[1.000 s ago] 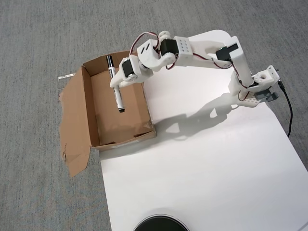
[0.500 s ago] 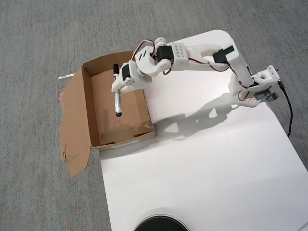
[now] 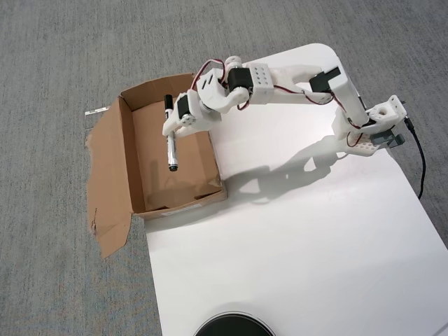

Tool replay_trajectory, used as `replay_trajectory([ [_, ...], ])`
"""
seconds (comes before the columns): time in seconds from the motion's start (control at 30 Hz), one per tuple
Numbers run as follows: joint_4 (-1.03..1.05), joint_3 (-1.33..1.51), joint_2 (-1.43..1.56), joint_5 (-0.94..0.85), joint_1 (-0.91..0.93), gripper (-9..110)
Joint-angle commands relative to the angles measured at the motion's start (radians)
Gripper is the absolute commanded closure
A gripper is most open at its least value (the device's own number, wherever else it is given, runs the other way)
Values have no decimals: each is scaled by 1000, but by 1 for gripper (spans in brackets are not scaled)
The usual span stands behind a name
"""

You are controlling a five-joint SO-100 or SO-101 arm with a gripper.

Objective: Grasp a pen and put it in the box.

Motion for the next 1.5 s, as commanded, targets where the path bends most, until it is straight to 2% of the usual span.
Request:
replay_trajectory([
  [0.0,2,-13,-5,-4,5,101],
  [0.8,2,-13,-276,4,7,101],
  [1.33,3,-13,-284,5,8,101],
  [1.47,3,-13,-284,5,8,98],
])
